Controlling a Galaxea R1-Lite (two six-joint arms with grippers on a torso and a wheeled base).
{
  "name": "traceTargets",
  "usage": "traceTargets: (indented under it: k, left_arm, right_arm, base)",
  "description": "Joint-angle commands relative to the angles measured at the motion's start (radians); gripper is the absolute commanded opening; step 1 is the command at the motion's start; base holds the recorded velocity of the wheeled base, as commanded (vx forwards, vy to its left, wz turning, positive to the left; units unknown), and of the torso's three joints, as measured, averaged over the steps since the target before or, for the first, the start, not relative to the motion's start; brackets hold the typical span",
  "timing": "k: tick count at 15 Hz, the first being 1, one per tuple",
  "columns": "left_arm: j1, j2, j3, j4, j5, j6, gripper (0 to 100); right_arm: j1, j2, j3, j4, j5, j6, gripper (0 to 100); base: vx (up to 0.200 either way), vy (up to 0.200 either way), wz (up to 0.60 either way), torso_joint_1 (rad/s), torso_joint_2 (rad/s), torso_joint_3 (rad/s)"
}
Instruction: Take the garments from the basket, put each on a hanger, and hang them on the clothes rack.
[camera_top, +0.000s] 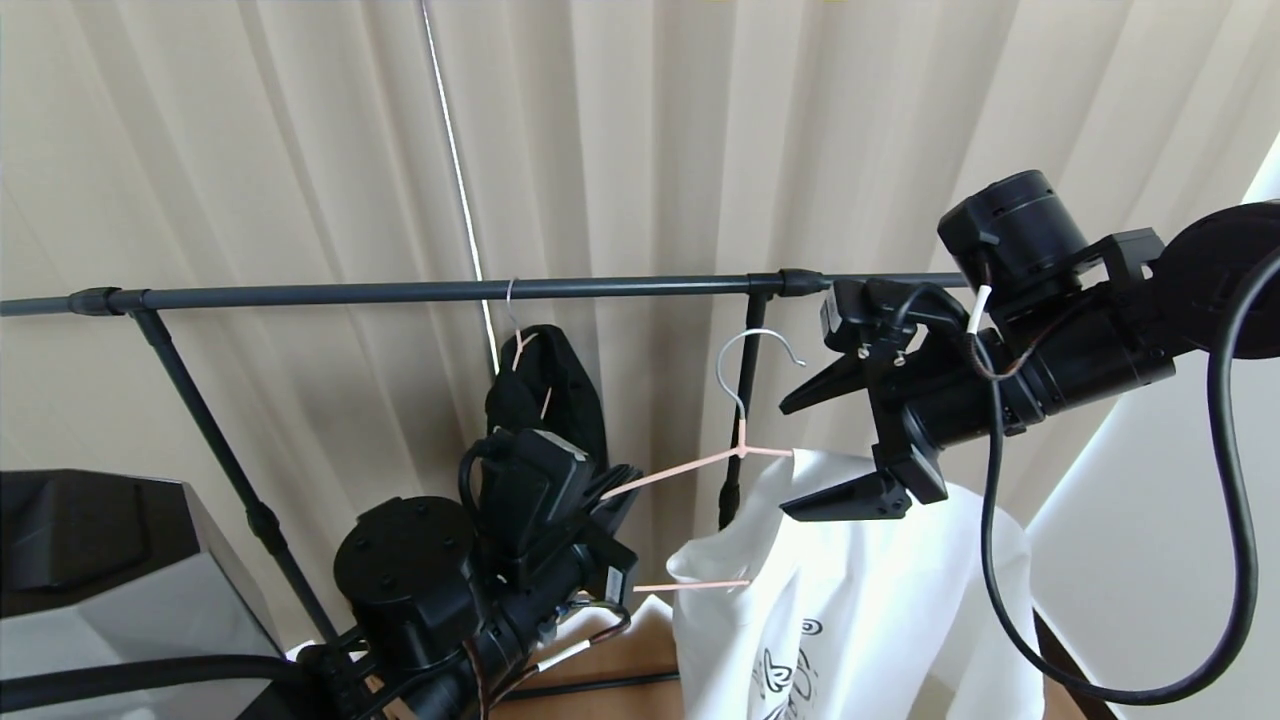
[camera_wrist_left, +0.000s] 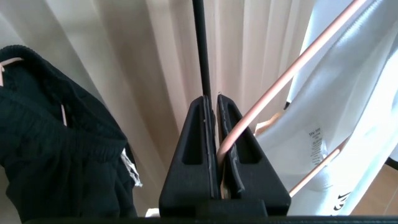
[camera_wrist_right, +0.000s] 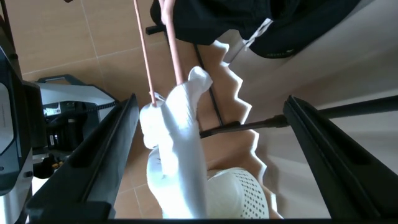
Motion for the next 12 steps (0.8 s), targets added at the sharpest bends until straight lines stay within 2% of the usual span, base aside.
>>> traceTargets:
  k: [1,12]
  left_arm:
    - [-0.003,-0.009,0.003,-0.001,0.002,0.000,0]
    - [-0.001,-0.029,0.006,-0.001,0.000,0.000,0]
  right_arm:
    - [0.001,0.002,-0.002,0.000,0.000,0.000,100]
    - [-0.018,0.018,0.001,0.000,-0.001,-0.003,100]
  base:
    - [0.000,0.000,0.00,0.000,0.00,0.000]
    - [0.000,0.000,0.00,0.000,0.00,0.000]
